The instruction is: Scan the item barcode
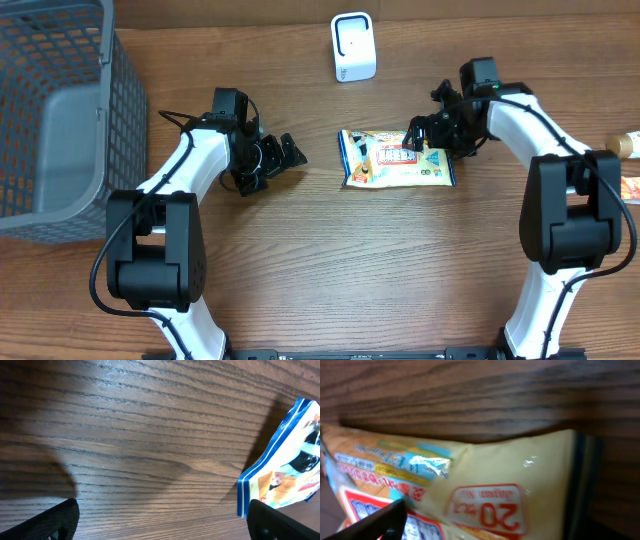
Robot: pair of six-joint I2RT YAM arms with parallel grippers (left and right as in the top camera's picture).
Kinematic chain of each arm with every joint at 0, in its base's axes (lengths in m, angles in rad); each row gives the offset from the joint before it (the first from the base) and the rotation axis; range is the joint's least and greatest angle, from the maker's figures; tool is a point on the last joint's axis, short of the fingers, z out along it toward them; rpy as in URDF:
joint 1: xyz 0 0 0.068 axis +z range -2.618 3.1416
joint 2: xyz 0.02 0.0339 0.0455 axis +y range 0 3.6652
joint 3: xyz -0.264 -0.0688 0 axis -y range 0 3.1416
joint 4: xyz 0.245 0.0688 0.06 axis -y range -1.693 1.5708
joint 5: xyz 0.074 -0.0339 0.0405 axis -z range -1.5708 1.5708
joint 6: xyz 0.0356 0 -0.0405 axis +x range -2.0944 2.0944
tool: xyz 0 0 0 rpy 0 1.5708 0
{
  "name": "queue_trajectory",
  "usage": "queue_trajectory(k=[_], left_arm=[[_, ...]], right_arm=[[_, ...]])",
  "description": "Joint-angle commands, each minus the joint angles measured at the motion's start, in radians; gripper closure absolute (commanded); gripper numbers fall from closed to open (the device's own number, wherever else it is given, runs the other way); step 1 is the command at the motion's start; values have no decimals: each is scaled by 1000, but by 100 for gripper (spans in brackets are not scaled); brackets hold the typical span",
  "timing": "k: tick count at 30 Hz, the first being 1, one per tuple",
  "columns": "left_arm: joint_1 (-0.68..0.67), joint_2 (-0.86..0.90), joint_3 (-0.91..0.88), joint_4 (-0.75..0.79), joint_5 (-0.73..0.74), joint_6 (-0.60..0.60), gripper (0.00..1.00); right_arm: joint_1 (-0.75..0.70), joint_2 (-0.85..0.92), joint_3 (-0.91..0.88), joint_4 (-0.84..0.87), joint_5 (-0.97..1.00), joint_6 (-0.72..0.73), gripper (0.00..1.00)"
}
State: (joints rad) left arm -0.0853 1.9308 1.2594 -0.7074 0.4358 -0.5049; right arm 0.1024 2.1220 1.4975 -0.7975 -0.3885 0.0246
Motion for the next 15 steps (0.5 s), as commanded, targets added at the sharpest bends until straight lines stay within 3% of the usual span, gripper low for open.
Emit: queue_trajectory(k=[1, 2, 3, 4, 9, 15], left_arm=[[-7, -28, 15, 1, -7, 11, 0], [-7, -28, 15, 2, -7, 11, 0], [-7, -28, 15, 2, -7, 11, 0], [-7, -28, 15, 1, -7, 11, 0], [-7, -28, 15, 2, -7, 11, 0], [-7, -28, 15, 2, -7, 11, 0]], right_arm=[[58, 35, -72, 26, 70, 176, 33], [65, 35, -72, 25, 87, 192, 42], [76, 35, -71, 24, 110, 214, 61], [86, 35, -63, 17, 119, 217, 96], [87, 32, 20, -54, 115, 265, 96], [87, 32, 285, -189, 125, 264, 96]])
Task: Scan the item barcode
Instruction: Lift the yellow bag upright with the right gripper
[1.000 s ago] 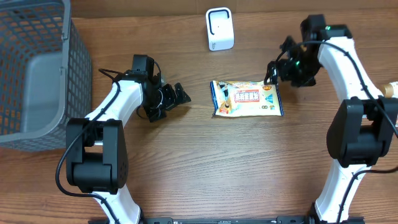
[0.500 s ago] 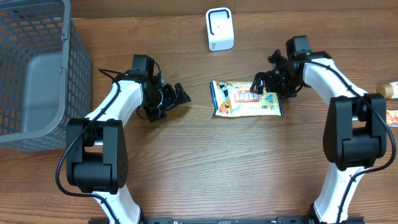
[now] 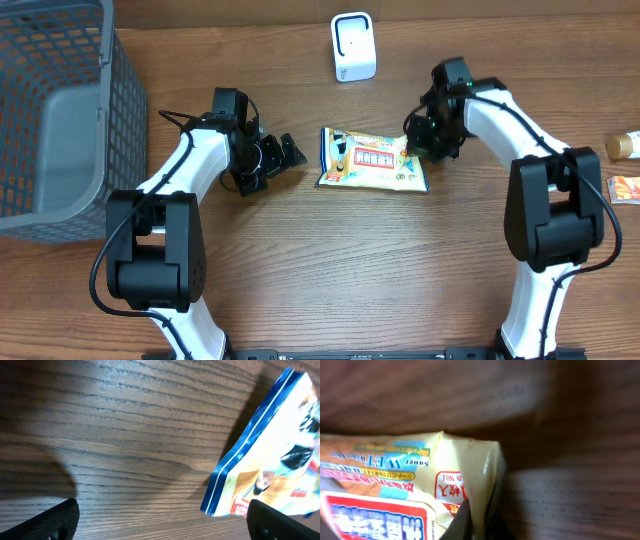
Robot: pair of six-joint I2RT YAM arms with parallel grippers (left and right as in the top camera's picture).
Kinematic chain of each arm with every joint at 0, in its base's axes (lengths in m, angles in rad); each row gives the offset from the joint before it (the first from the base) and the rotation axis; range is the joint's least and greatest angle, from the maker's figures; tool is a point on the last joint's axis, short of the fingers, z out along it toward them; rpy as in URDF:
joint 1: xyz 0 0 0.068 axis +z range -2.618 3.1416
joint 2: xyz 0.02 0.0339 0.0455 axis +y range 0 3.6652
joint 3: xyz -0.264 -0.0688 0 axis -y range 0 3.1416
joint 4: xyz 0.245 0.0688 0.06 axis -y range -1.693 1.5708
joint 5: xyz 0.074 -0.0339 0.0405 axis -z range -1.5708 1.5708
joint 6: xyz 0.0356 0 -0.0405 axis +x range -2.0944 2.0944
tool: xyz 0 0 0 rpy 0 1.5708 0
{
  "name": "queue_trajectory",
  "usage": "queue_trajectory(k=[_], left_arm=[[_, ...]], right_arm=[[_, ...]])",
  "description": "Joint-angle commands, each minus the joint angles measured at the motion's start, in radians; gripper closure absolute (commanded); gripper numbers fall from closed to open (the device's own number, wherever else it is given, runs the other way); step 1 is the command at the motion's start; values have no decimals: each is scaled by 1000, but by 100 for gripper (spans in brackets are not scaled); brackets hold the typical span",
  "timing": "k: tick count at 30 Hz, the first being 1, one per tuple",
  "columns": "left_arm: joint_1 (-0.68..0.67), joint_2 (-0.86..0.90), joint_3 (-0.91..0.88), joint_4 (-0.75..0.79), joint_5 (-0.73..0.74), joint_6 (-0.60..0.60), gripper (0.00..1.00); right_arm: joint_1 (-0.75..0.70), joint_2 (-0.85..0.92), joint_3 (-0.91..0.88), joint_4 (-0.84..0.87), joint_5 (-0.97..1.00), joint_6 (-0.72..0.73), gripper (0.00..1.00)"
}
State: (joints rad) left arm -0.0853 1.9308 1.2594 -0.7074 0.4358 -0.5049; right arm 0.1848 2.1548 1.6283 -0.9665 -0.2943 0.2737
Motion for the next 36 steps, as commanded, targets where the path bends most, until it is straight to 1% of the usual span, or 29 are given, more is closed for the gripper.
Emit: queue_trajectory(k=[1, 3, 4, 5, 6, 7, 8, 11, 14, 15, 17, 18, 19, 21, 22, 25, 26, 29, 32, 34, 36], left_arm=[[-7, -28, 15, 2, -7, 11, 0], [-7, -28, 15, 1, -7, 11, 0], [-7, -28, 15, 2, -7, 11, 0], [-7, -28, 15, 1, -7, 11, 0], [-7, -28, 15, 1, -7, 11, 0], [-7, -28, 15, 1, -7, 11, 0], [-7, -28, 15, 1, -7, 11, 0], [-7, -28, 15, 2, -7, 11, 0], [-7, -28, 15, 2, -7, 11, 0], [-7, -28, 15, 2, -7, 11, 0], [-7, -28, 15, 1, -7, 11, 0], [-7, -28, 15, 2, -7, 11, 0], [-7, -28, 15, 2, -7, 11, 0], [-7, -28, 15, 1, -7, 11, 0], [-7, -28, 15, 1, -7, 11, 0], [-7, -28, 15, 2, -7, 11, 0], [-7, -28, 15, 2, -7, 11, 0], [-7, -28, 15, 2, -7, 11, 0], [-7, -28, 15, 2, -7, 11, 0], [-7, -28, 15, 2, -7, 11, 0], [-7, -28, 15, 1, -7, 11, 0]], right_arm=[[5, 0, 208, -40, 56, 14, 96], [5, 0, 294, -84, 126, 14, 96], [5, 0, 331, -109, 179, 8, 88], [5, 0, 340, -122, 196, 7, 75], [5, 0, 349, -147, 229, 8, 52], [5, 0, 348, -159, 236, 8, 50], [5, 0, 348, -198, 241, 13, 34], [8, 0, 348, -212, 230, 16, 34], [18, 0, 348, -190, 147, 40, 28], [26, 0, 348, -154, 97, 53, 27], [44, 0, 342, -84, 92, 128, 28], [59, 0, 326, -21, 92, 176, 29], [80, 3, 299, 61, 104, 237, 33], [109, 15, 265, 132, 156, 326, 38], [122, 21, 248, 163, 177, 354, 39], [160, 68, 225, 231, 185, 359, 39], [169, 84, 225, 236, 187, 359, 41], [200, 153, 225, 208, 233, 359, 64], [201, 162, 225, 138, 301, 358, 71], [200, 159, 226, 85, 313, 332, 72], [195, 159, 226, -14, 317, 293, 72]])
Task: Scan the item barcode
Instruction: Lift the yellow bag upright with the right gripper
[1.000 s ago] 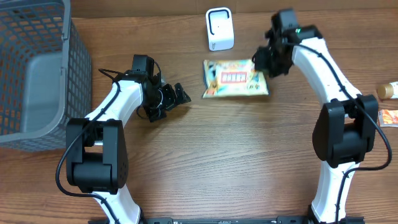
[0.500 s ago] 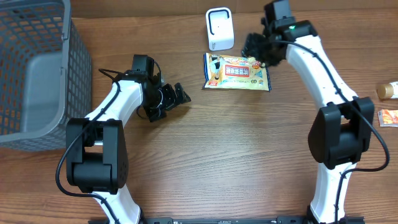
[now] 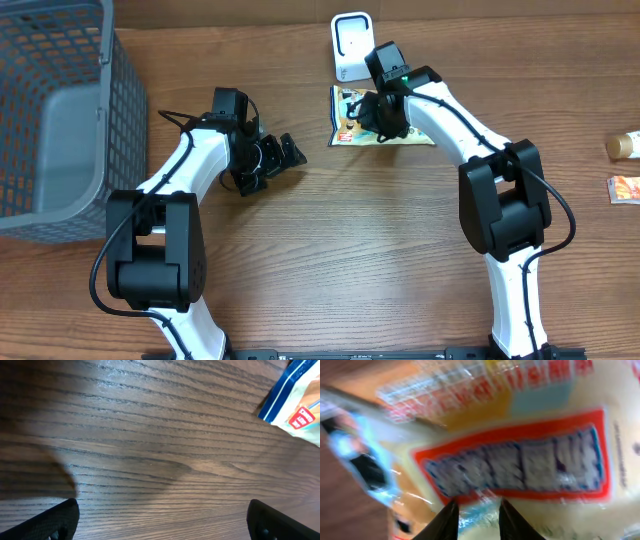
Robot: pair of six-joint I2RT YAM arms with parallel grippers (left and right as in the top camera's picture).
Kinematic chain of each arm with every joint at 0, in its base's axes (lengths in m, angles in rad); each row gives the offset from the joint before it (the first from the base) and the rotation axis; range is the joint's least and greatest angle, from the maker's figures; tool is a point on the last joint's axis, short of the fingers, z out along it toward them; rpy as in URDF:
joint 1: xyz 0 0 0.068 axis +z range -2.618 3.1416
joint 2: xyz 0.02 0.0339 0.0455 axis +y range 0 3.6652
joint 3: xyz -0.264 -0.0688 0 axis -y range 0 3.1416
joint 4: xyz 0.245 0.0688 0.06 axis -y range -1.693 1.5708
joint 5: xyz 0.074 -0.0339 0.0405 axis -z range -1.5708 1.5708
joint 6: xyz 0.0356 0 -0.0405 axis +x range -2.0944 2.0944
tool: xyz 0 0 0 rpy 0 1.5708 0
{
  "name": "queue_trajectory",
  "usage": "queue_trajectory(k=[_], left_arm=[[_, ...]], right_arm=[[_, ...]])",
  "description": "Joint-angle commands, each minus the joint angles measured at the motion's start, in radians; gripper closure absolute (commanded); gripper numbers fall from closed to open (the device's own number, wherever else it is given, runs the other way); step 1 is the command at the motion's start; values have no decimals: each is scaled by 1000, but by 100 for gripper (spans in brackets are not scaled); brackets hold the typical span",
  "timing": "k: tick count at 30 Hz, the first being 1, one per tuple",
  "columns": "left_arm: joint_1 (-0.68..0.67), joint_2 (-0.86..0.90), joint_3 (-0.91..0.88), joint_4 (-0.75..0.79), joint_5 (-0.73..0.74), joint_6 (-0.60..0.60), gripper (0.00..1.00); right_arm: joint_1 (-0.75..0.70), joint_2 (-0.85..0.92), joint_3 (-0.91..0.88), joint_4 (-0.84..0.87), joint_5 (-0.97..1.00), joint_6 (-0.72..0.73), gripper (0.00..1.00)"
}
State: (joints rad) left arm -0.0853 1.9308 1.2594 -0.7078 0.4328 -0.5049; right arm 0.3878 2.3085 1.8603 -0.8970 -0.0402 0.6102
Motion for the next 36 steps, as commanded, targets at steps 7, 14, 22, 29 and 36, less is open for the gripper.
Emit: queue_trajectory(k=[7, 14, 22, 29, 36], left_arm=[[-7, -28, 15, 2, -4, 11, 0], [-7, -28, 15, 2, -4, 11, 0], [-7, -28, 15, 2, -4, 11, 0], [-7, -28, 15, 2, -4, 11, 0], [-7, -28, 15, 2, -4, 11, 0]], right_arm=[[-10, -17, 13, -364, 145, -121, 81], [-10, -117, 66, -109, 37, -109, 80], [-13, -80, 64, 194, 57, -56, 96], [-13, 47, 63, 175, 64, -34, 96], [-17, 31, 66, -47, 65, -68, 96]])
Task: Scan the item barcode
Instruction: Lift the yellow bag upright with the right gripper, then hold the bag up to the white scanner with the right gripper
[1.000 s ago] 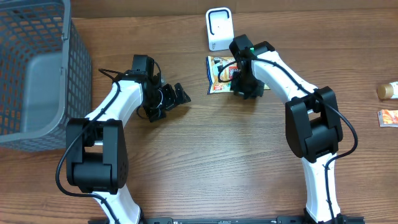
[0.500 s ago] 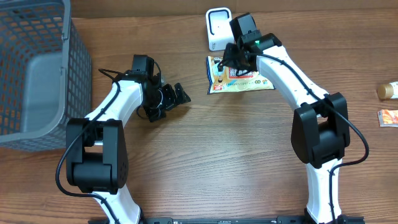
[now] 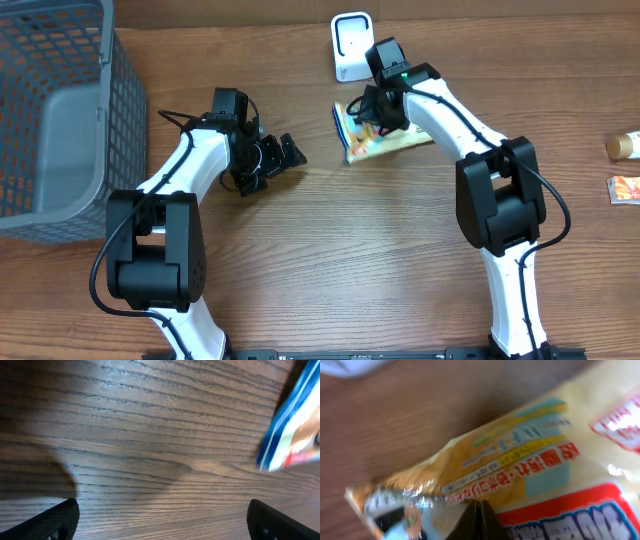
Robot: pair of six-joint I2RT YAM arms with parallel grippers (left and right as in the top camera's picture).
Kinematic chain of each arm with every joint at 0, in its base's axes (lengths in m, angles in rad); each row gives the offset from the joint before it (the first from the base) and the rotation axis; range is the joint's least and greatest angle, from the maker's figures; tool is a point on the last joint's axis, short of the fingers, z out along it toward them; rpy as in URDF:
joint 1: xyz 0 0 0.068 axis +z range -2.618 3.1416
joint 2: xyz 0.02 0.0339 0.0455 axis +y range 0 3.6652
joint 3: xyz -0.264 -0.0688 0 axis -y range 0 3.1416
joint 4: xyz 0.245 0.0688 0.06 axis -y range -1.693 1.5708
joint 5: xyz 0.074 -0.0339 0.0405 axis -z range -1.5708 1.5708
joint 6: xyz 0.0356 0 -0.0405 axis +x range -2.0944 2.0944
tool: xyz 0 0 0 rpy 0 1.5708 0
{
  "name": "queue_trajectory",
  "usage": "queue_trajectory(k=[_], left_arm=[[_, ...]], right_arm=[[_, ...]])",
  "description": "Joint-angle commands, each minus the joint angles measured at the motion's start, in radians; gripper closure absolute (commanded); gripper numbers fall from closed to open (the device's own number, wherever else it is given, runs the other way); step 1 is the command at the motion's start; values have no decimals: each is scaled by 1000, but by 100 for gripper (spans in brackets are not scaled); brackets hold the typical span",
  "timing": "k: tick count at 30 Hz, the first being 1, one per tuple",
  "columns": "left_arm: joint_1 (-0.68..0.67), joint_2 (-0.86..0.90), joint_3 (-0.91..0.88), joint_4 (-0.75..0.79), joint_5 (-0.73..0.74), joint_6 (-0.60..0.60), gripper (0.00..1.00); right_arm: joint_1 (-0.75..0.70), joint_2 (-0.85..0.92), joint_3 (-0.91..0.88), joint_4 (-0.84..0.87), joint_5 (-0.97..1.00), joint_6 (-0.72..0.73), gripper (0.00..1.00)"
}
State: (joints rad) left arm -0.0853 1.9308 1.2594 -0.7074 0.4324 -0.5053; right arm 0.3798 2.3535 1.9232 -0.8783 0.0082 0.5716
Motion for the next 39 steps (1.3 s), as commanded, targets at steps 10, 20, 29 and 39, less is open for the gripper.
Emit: queue_trajectory(k=[10, 20, 29, 39], left_arm=[[-7, -28, 15, 2, -4, 11, 0], [-7, -28, 15, 1, -3, 11, 0], [-7, -28, 15, 1, -3, 11, 0], [-7, -28, 15, 2, -3, 11, 0]], right_arm=[[-84, -177, 3, -332, 59, -175, 17], [-152, -197, -127, -254, -19, -108, 0], [-101, -197, -367, 3, 35, 32, 39], [-100, -198, -241, -58, 57, 28, 96]])
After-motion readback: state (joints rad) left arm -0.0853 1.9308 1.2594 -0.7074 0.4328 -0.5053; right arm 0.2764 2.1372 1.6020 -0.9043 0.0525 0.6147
